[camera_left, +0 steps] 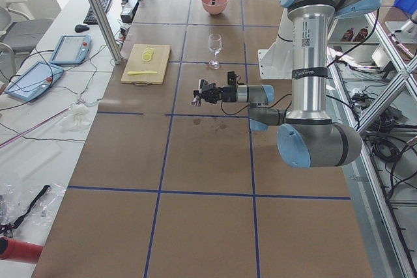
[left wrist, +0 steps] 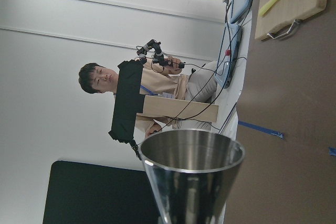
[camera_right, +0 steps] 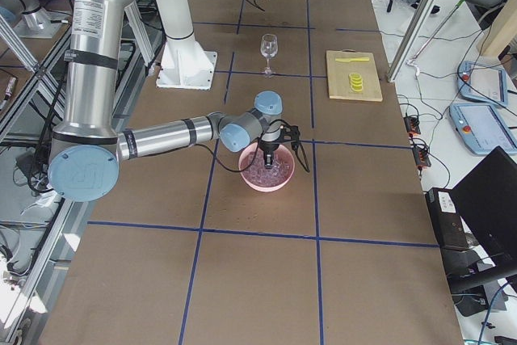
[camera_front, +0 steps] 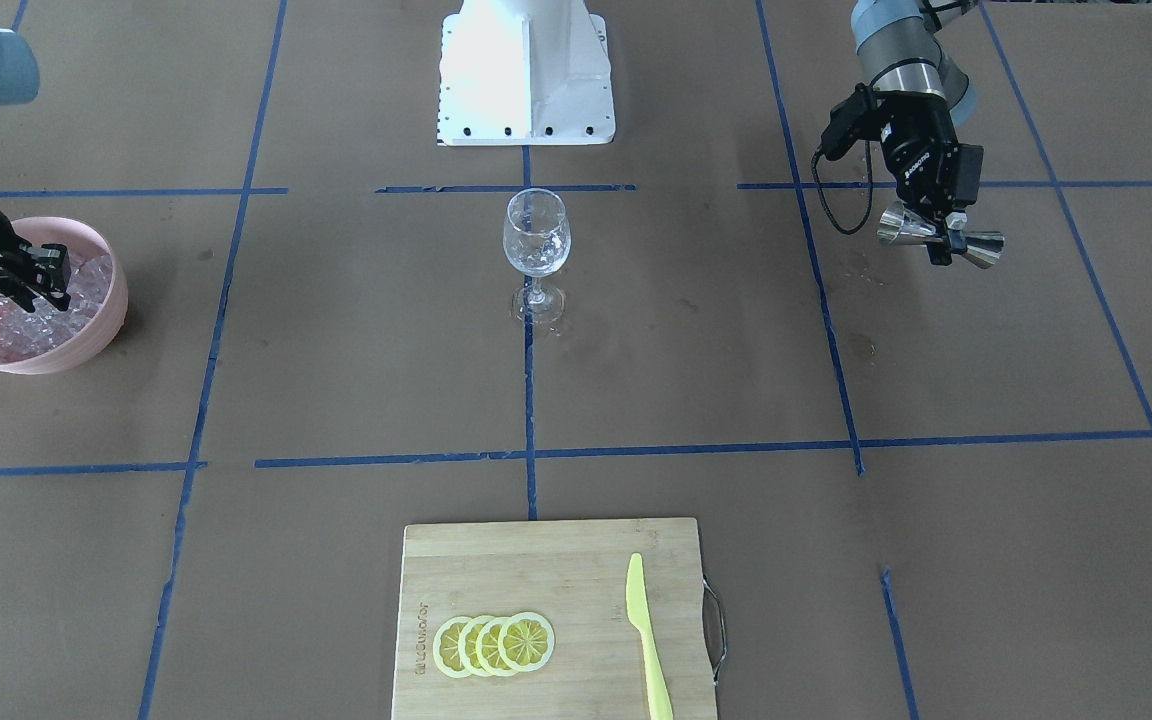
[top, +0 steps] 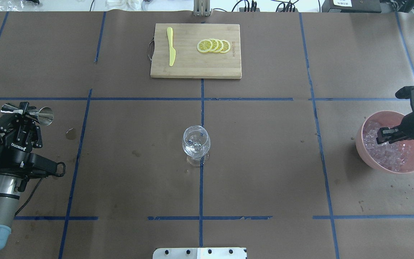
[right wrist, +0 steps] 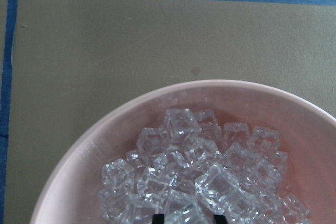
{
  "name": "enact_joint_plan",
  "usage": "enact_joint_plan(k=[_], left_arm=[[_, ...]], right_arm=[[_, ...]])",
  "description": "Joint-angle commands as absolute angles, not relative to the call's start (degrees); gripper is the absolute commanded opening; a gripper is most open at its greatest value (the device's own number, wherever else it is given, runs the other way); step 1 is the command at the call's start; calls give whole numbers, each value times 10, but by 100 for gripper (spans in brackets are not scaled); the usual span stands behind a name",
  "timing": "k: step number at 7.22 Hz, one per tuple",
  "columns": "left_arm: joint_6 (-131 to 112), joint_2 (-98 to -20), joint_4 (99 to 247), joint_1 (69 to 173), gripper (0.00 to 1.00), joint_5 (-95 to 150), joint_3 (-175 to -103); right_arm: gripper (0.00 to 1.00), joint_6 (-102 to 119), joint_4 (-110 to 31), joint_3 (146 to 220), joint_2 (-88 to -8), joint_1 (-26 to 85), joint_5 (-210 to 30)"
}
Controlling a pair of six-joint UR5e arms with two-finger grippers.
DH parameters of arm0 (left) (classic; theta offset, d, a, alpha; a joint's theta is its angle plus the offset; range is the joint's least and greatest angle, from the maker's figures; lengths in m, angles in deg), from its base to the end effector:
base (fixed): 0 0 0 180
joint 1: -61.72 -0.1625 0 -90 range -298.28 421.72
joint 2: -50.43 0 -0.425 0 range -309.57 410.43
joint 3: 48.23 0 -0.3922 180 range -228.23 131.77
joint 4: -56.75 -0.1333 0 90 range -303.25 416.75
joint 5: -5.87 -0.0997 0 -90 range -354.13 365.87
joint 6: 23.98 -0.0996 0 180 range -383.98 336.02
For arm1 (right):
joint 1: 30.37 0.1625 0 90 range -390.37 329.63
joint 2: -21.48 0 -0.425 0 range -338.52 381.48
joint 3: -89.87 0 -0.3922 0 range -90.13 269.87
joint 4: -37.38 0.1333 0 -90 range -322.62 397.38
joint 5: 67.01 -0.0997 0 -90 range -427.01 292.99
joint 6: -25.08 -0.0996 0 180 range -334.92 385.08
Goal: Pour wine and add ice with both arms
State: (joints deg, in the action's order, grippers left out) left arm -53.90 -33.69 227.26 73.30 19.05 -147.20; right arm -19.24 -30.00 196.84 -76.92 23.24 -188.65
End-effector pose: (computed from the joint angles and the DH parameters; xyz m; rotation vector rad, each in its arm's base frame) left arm 0.3278 -0.3022 0.4676 1.4975 -0.4669 0.5195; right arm -0.2047 -0.4143 0.5454 0.0555 -0.7529 -0.0185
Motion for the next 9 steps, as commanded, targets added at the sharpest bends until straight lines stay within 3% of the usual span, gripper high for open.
enact_joint_plan(k=[1, 5, 9], left_arm=[[-536, -339, 2273, 732, 0, 191, -1472], [-514, -343, 2344, 732, 0, 219, -1455], [-309, -344, 2387, 731, 0, 289, -1433]], right_arm=[[0, -180, -300, 1975, -769, 234, -1890], [0, -182, -301, 2003, -769, 253, -1901], [0, -182, -301, 2007, -768, 258, -1901]])
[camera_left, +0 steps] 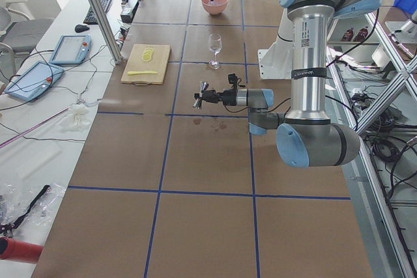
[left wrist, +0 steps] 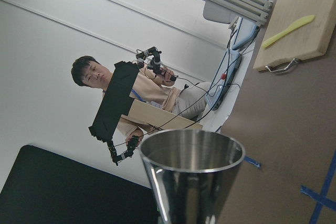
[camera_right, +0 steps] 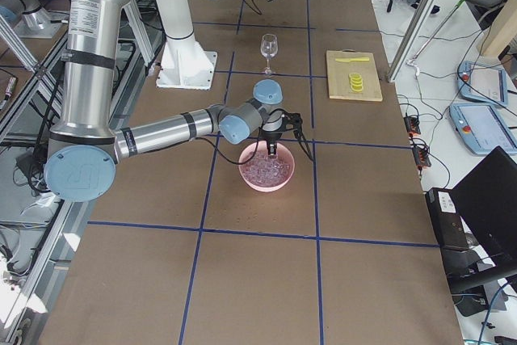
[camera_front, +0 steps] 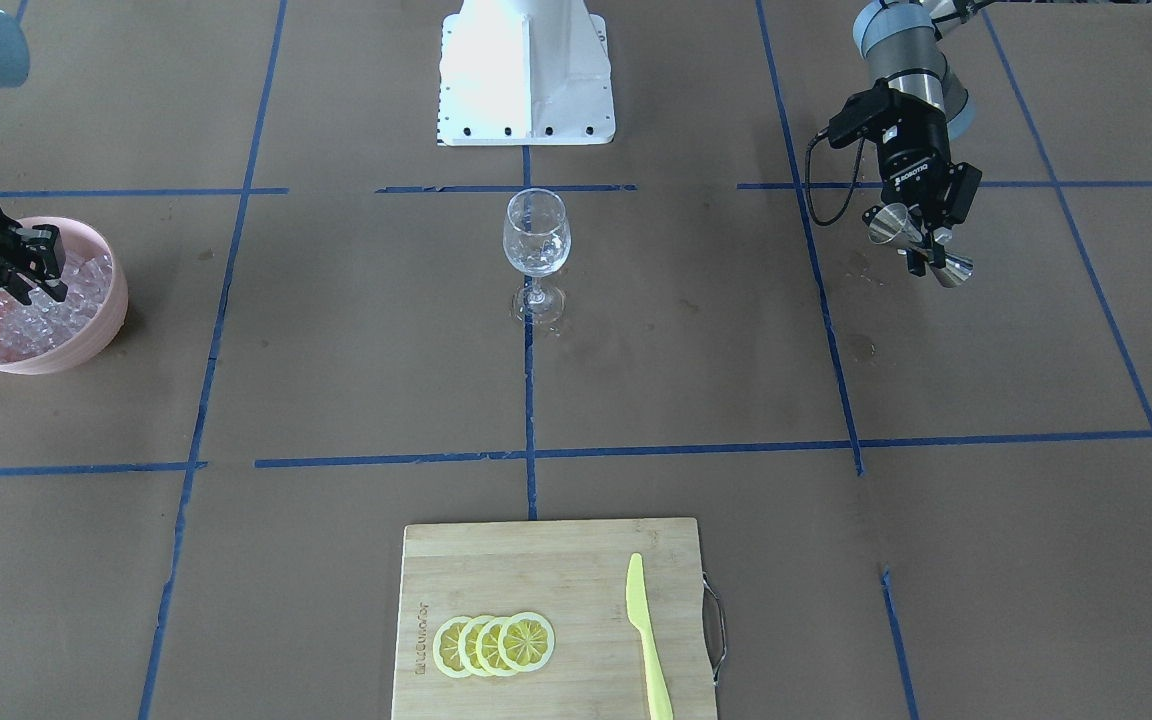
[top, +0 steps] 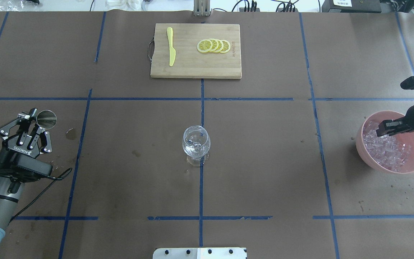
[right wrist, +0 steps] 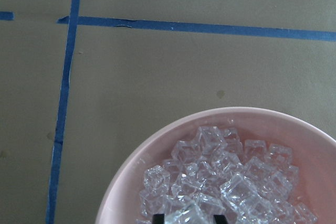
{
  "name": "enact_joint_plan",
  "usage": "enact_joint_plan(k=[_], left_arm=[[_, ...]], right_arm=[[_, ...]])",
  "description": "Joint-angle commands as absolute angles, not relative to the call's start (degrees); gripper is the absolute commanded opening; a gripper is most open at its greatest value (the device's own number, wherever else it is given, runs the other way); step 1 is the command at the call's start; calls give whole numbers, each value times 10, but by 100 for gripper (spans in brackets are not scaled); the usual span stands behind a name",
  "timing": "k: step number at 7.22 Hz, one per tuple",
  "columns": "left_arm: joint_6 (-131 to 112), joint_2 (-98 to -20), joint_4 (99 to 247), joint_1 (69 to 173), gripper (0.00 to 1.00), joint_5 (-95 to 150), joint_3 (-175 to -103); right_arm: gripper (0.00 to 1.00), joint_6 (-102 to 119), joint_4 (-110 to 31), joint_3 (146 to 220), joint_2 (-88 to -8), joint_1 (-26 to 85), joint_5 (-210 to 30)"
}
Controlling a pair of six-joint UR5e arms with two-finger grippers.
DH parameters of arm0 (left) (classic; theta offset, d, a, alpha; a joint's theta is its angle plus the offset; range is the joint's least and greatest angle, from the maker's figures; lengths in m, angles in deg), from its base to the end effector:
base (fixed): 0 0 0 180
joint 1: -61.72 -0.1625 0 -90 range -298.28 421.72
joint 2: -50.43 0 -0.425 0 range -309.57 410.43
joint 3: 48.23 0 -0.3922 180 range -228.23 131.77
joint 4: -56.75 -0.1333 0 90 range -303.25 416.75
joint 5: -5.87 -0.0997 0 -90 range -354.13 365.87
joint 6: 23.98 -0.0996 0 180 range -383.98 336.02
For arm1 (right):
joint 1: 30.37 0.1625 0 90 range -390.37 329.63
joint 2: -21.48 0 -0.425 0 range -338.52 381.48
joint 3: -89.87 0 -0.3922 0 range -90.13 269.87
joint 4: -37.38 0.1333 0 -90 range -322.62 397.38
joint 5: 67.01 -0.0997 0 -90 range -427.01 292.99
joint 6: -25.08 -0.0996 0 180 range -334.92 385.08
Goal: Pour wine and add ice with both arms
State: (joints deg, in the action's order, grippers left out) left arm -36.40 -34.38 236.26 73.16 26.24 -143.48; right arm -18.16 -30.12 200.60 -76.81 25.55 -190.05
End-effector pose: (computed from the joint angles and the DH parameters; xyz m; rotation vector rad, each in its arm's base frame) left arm 0.3365 -0.2994 0.4859 1.5750 -0.0535 0.2981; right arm -0.1874 -0.4180 0.5099 0.1137 -0.8052 -0.0248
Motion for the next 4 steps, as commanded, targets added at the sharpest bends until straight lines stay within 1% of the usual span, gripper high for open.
enact_joint_plan(k=[1, 4], left_arm=[[-249, -344, 2406, 731, 0, 310, -1432], [-73, -345, 2410, 727, 0, 328, -1411]], right_arm=[[0, -183, -301, 2011, -769, 258, -1901], [0, -190, -303, 2025, -769, 262, -1901]])
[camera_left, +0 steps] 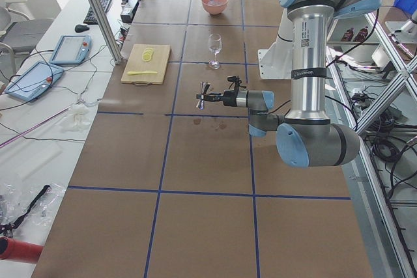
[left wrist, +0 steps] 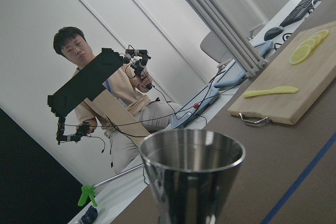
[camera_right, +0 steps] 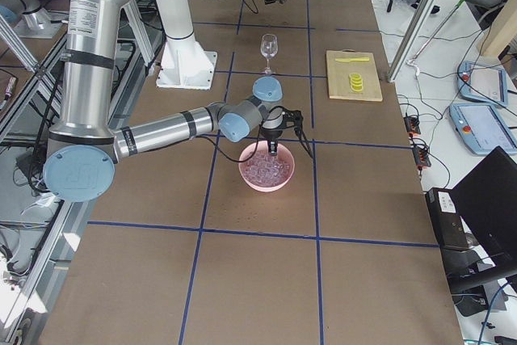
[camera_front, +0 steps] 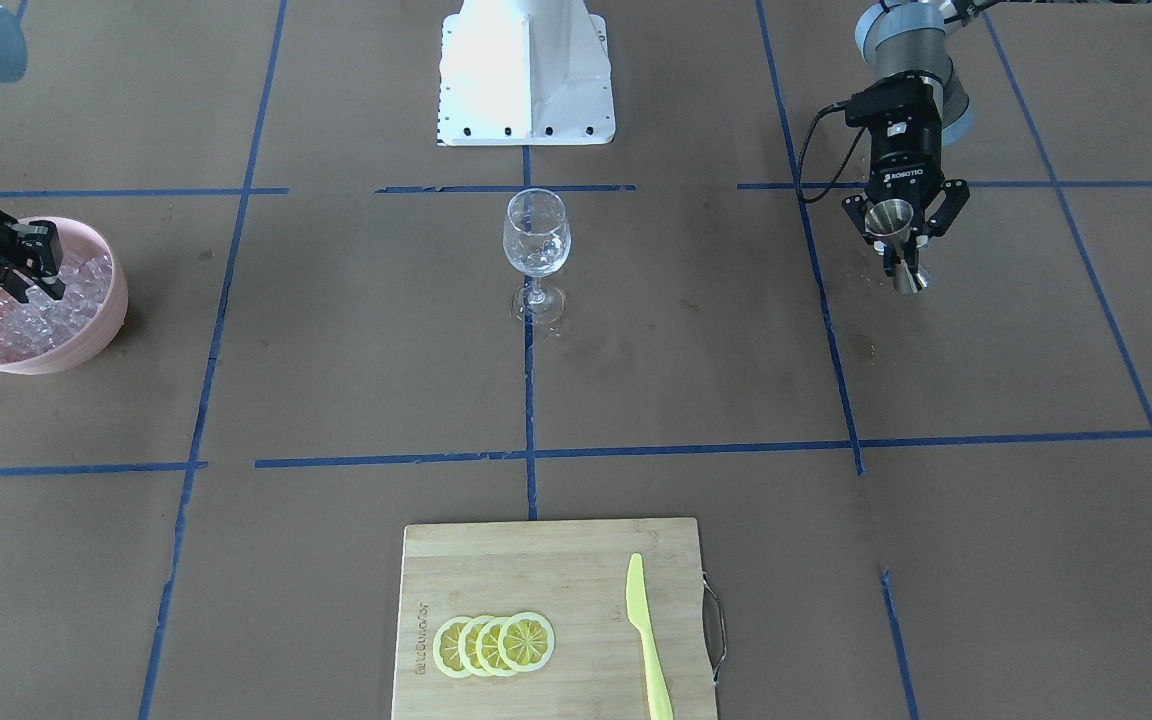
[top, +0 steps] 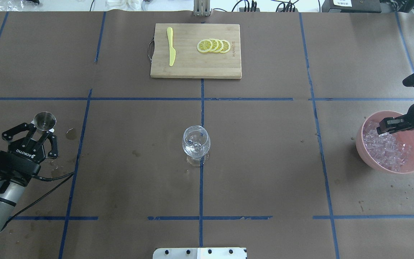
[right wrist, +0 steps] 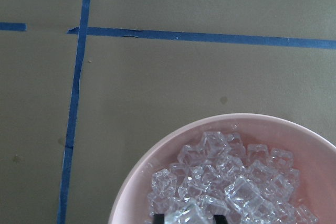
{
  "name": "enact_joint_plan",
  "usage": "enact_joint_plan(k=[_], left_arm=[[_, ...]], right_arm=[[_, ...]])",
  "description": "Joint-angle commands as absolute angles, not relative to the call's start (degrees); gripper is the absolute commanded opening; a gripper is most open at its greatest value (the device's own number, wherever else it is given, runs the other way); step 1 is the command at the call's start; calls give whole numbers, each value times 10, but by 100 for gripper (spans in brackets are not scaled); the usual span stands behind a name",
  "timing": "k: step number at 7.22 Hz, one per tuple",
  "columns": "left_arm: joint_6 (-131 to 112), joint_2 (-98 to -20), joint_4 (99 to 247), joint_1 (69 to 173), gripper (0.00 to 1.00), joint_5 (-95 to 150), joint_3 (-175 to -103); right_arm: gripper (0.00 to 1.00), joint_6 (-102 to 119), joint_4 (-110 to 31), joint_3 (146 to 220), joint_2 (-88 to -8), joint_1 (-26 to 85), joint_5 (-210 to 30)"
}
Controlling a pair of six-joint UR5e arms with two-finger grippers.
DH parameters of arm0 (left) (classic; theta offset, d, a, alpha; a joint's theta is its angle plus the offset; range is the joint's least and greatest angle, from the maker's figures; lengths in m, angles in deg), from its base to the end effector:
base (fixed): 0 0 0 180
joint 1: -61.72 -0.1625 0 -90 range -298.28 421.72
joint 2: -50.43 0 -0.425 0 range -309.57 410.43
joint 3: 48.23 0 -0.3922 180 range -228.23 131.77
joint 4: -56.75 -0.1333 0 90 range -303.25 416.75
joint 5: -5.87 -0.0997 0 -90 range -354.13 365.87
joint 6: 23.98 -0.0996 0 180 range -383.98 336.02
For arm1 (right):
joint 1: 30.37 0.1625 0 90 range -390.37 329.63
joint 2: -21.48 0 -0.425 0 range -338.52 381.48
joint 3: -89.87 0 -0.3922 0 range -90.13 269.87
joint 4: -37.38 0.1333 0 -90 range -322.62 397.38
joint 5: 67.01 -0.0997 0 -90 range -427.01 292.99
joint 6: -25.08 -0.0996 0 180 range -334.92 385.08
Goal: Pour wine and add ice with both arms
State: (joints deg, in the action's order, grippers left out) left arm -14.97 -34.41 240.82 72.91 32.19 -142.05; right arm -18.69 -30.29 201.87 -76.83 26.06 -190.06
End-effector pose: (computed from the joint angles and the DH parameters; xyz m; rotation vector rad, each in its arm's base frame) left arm 0.3426 -0.2947 0.4933 1.5496 0.3657 0.0496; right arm -0.1827 -0.4181 0.4991 0.1284 -0.8158 -0.0135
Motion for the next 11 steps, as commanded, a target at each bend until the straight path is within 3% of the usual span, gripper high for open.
enact_joint_plan(k=[1, 5, 11], left_arm=[[-16, -348, 2410, 725, 0, 329, -1395], [122, -375, 2409, 721, 0, 323, -1353], [237, -392, 2403, 720, 0, 323, -1307]], right_arm=[[0, -191, -302, 2034, -771, 265, -1900], [0, -203, -301, 2066, -766, 298, -1925], [0, -313, -299, 2070, -677, 339, -1972]])
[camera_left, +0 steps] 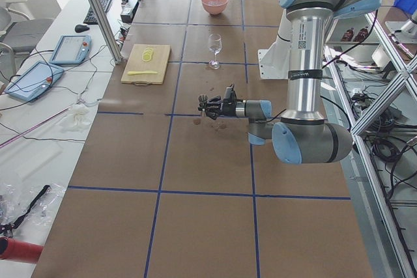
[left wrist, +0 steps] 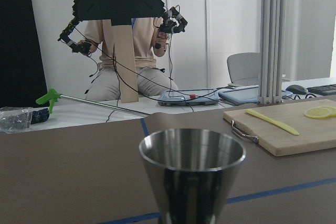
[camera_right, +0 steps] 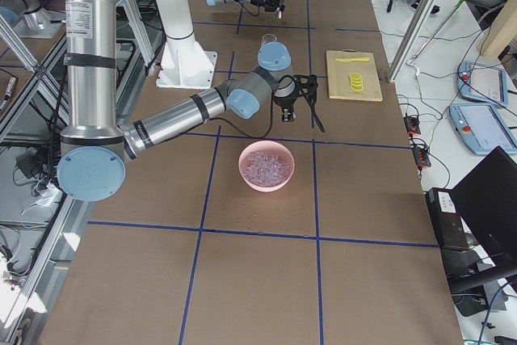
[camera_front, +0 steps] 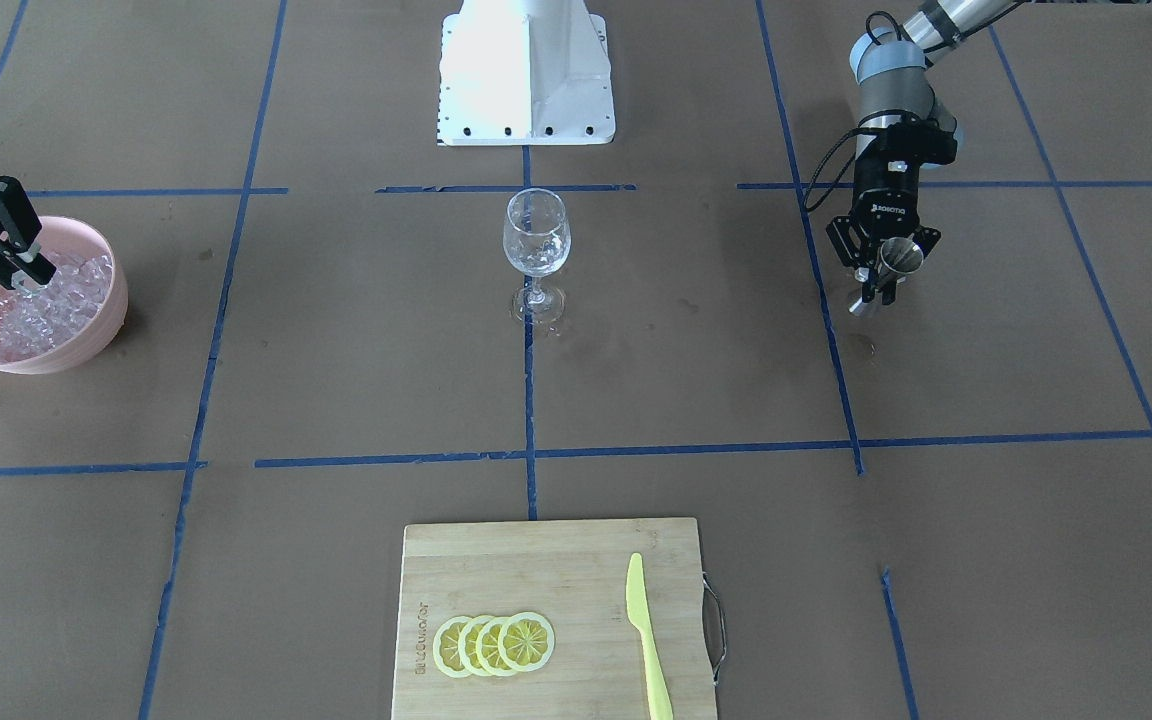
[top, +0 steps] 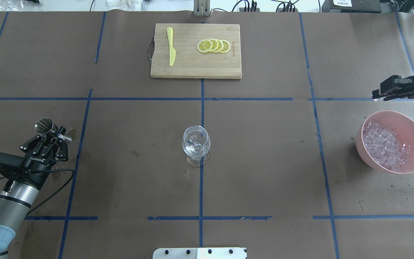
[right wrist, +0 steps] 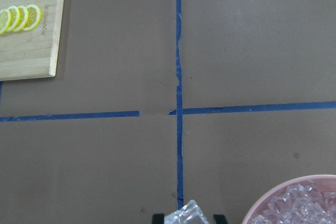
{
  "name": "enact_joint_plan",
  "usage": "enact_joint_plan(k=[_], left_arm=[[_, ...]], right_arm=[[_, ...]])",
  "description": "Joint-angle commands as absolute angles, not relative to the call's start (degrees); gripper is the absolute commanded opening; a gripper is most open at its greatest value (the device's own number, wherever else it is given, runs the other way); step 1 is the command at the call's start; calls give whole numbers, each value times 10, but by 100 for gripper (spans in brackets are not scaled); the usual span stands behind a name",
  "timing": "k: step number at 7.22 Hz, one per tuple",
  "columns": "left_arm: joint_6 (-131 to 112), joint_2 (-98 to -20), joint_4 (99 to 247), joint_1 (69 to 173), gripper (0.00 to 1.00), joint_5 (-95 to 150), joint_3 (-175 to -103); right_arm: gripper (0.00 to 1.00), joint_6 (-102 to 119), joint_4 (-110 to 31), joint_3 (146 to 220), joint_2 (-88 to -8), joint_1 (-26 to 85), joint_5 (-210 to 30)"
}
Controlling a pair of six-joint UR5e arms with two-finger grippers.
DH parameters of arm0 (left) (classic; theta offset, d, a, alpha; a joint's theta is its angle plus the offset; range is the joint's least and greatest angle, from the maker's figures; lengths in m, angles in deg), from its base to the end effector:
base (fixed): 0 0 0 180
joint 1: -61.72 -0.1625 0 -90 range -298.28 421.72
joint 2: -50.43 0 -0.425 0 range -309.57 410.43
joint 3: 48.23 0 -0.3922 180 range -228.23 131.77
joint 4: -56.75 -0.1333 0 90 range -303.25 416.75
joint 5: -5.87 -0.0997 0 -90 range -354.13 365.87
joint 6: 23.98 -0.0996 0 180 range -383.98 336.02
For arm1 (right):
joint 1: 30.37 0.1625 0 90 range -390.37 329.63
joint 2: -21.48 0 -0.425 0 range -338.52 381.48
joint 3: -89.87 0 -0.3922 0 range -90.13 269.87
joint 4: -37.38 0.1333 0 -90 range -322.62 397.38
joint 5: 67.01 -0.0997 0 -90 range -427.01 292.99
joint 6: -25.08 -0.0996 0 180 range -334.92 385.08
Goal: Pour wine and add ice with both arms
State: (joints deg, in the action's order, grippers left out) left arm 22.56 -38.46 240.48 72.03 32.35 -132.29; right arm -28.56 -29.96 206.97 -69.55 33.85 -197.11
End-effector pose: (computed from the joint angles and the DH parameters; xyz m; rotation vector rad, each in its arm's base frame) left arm 0.3843 -0.2960 0.5386 1.3506 0.7751 -0.3789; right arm -0.1411 -0.4512 0.3904 0.2066 -1.0223 0.1440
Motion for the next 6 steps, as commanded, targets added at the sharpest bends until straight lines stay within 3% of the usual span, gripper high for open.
enact_joint_plan(k=[1, 5, 6], left_arm=[[237, -393, 2403, 720, 0, 323, -1296], [235, -396, 2402, 720, 0, 328, -1297], [232, -396, 2402, 720, 8, 328, -1297]], right_arm=[[0, -326, -299, 2070, -668, 339, -1972], [0, -342, -299, 2071, -655, 338, -1973], [0, -342, -299, 2071, -655, 338, -1973]])
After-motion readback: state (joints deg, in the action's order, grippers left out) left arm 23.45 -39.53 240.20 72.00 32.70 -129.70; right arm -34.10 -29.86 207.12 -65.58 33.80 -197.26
